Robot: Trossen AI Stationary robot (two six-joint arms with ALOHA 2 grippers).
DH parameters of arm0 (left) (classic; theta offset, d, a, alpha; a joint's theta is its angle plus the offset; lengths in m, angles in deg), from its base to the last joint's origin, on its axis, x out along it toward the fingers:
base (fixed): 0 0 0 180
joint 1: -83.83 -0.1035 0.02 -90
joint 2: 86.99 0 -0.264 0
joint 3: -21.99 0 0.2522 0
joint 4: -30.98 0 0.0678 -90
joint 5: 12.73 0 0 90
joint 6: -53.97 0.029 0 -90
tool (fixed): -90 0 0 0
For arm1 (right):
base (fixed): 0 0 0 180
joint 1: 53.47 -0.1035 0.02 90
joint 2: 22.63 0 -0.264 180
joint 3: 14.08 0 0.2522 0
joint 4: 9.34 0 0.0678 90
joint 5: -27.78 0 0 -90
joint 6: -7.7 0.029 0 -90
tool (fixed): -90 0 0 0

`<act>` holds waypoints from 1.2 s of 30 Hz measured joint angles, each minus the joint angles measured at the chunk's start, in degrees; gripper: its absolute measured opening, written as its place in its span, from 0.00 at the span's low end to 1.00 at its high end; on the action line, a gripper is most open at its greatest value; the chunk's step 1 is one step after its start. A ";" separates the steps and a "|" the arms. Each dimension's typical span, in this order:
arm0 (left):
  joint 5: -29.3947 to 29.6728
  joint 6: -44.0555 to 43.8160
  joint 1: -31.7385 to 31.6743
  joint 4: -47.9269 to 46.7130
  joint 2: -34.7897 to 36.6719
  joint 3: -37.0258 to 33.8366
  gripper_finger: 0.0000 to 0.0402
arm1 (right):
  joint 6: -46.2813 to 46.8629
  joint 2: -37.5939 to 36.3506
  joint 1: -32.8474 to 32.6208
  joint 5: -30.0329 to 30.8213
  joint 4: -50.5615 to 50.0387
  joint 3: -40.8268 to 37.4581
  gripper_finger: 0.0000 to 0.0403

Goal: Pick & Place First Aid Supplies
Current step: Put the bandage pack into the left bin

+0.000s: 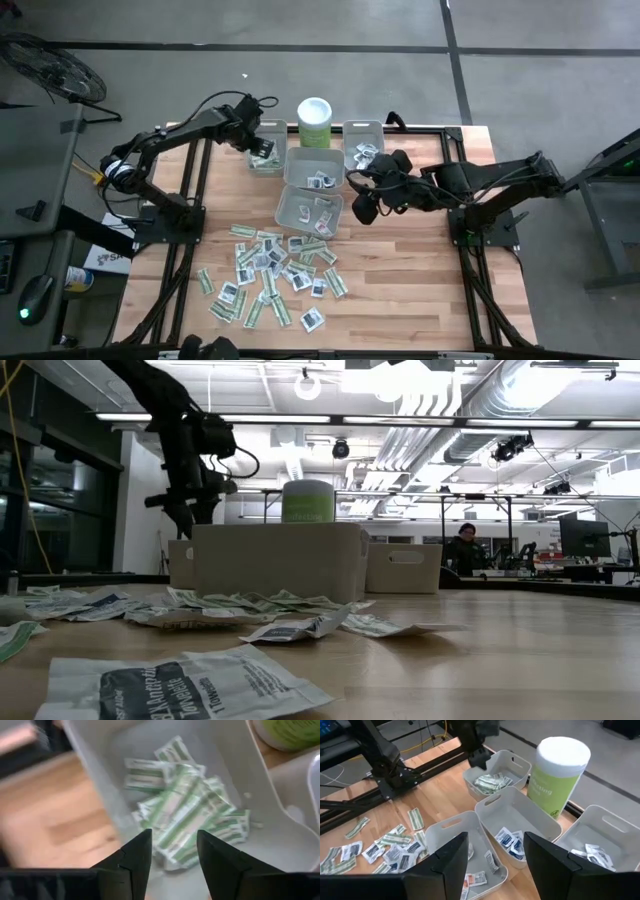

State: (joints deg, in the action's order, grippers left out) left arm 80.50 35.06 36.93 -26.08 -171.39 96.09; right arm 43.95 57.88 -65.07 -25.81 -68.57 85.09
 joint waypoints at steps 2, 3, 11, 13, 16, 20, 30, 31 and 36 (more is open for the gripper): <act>1.48 1.48 0.04 -2.02 0.23 1.80 0.39 | 0.10 0.00 0.00 -0.58 -0.24 0.00 0.46; 1.64 2.12 0.04 -2.82 0.67 2.51 0.39 | 0.44 0.00 -0.02 -0.86 -0.40 0.00 0.46; -1.00 3.86 1.71 -3.77 7.66 4.33 0.39 | 2.49 0.12 -0.22 -5.88 -3.64 0.00 0.46; -1.16 3.90 3.37 -4.40 10.10 4.33 0.39 | 1.50 0.42 -0.49 -8.28 -3.99 0.00 0.46; -1.10 3.63 7.30 -4.97 13.47 4.37 0.39 | -2.10 0.70 -1.32 -11.91 -5.11 0.00 0.46; 0.45 1.26 13.86 -5.15 17.51 4.37 0.39 | -6.13 1.46 -2.69 -16.34 -4.91 0.00 0.45; 7.66 -5.33 31.20 -6.61 22.65 4.37 0.39 | -14.12 8.41 -7.27 -26.73 -0.79 0.02 0.45; 8.33 -5.89 32.92 -6.90 22.83 4.37 0.39 | -14.40 9.52 -7.79 -27.38 -0.19 0.02 0.45; 12.68 -9.47 40.91 -8.84 23.08 4.37 0.39 | -16.48 14.80 -10.67 -28.42 1.24 0.02 0.44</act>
State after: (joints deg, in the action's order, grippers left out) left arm 93.18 25.60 77.83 -34.92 -148.31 100.46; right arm 27.46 72.69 -75.74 -54.23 -67.33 85.11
